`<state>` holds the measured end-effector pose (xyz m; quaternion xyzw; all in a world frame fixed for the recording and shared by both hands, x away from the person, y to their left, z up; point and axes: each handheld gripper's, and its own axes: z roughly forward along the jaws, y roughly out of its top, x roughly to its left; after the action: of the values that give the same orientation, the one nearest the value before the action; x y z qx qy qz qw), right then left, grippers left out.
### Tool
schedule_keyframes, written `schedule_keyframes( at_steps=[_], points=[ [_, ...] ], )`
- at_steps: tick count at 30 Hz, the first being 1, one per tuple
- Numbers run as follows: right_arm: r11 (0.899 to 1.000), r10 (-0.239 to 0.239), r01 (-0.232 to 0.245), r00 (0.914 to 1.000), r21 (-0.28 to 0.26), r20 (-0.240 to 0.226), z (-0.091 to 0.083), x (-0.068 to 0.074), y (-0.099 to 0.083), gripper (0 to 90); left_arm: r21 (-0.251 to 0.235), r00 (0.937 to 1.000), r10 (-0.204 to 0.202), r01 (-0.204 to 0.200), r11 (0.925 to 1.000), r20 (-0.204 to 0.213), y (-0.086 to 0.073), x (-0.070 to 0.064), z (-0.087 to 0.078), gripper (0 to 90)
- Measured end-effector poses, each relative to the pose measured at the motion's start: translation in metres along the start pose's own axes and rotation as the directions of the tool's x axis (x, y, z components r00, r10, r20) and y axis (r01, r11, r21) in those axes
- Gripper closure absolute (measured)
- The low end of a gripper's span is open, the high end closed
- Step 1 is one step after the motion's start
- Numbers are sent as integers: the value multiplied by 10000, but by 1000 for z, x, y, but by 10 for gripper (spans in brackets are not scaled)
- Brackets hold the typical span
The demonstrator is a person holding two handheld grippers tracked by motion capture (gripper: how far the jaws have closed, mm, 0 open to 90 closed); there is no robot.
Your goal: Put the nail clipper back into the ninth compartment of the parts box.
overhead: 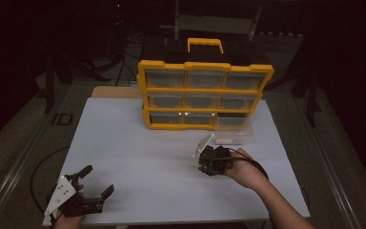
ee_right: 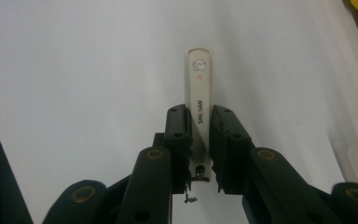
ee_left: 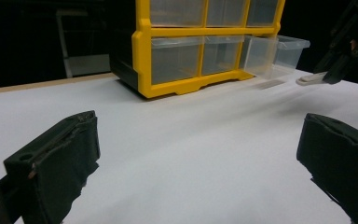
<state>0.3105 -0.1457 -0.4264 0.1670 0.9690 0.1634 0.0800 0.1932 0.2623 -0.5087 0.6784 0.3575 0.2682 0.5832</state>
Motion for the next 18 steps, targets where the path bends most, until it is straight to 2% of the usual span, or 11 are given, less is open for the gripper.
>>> schedule_keyframes(
  at_steps=[10,18],
  points=[
    [9999,-145,146,9998,92,-102,-20,-7,-20,779,19,10000,15,-15,10000,10,0,-1,1,3],
    [9991,-398,401,9990,135,-200,-36,-10,-29,779,39,10000,26,-26,10000,13,0,-1,1,3]
  ],
)
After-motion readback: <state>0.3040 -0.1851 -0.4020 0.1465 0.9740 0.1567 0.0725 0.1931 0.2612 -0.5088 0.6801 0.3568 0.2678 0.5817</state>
